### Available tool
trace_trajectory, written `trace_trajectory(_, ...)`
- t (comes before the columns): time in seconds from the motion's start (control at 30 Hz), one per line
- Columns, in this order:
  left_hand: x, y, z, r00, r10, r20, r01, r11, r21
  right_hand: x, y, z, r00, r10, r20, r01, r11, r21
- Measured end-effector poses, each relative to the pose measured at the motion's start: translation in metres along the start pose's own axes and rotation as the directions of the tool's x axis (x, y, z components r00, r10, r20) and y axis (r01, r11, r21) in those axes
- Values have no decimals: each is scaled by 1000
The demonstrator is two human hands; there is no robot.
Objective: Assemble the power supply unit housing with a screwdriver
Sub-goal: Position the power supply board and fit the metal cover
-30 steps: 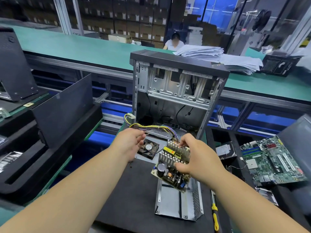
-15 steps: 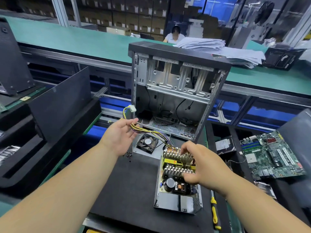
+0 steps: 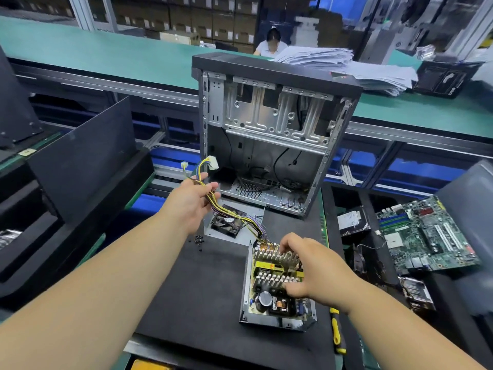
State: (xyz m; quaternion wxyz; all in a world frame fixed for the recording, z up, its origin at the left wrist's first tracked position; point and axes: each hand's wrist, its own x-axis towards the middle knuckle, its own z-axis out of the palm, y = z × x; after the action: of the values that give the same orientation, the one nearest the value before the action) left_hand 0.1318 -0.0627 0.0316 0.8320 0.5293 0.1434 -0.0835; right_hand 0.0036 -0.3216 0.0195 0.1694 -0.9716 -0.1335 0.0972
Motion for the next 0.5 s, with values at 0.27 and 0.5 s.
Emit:
trace_trajectory(0.27, 7, 6, 16, 992, 0, 127, -33, 967, 254, 6, 8, 13, 1000, 6, 11, -5, 999, -39)
trace_trajectory(0.5, 34, -9, 28, 986, 65, 156, -150, 766, 625, 9, 4, 33, 999, 1, 34, 3, 994, -108)
